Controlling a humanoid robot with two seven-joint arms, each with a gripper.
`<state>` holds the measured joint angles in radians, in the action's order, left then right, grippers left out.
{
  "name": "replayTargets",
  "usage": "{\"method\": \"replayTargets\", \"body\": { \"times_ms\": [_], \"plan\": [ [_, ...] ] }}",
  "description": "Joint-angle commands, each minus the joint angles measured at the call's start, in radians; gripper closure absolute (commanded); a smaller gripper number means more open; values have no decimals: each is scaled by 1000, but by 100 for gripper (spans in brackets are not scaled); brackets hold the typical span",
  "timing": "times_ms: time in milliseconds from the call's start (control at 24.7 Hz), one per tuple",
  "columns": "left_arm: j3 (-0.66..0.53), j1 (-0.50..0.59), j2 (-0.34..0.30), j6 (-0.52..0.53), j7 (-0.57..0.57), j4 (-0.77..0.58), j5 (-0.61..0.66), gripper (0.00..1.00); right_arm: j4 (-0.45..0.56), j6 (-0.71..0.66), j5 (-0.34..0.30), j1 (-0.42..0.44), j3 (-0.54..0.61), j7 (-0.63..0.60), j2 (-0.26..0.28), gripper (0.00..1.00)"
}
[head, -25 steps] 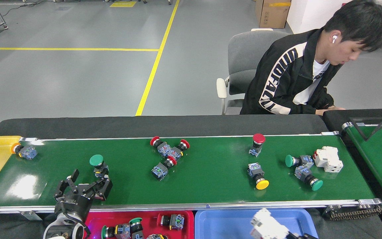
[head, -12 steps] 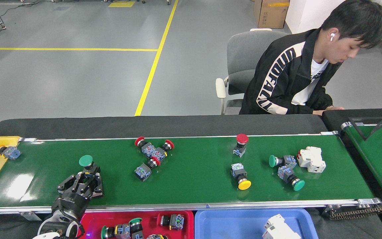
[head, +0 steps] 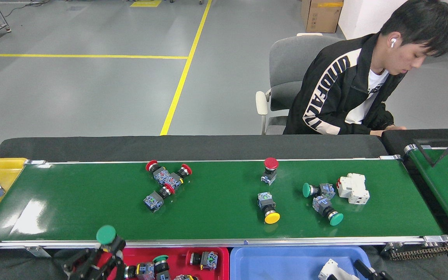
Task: Pick switch part from conveyor to tray
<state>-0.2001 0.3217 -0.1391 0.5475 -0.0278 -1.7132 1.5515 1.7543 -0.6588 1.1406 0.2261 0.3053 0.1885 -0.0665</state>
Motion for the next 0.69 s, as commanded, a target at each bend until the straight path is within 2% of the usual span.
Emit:
{"method": "replayTargets", "body": {
  "times_ms": [0, 162, 243, 364, 486, 566, 647],
  "plan": [
    [-5, -1, -30, 43, -49, -8, -4, 0, 14, 153, 70, -44, -5, 0, -10, 11],
    [-16, -1, -17, 46, -49, -14, -8, 0, 11, 363, 222, -65, -52, -26, -62, 11],
    [-24, -1, 6, 37, -49, -20, -10, 0, 11, 404, 258, -48, -67, -104, -62, 11],
    [-122, -1, 92, 12, -35, -23, -15, 0, 13, 404, 265, 19, -91, -210, -50, 10],
    [-271, -1, 199, -31, -23, -28, -19, 0, 14, 398, 265, 61, -135, -236, -16, 8],
    [-346, 0, 220, -47, -14, -20, -24, 0, 14, 400, 265, 64, -153, -248, -10, 8],
    [-369, 3, 217, -47, -14, -13, -38, 0, 14, 409, 265, 52, -155, -239, -18, 9]
  ]
}}
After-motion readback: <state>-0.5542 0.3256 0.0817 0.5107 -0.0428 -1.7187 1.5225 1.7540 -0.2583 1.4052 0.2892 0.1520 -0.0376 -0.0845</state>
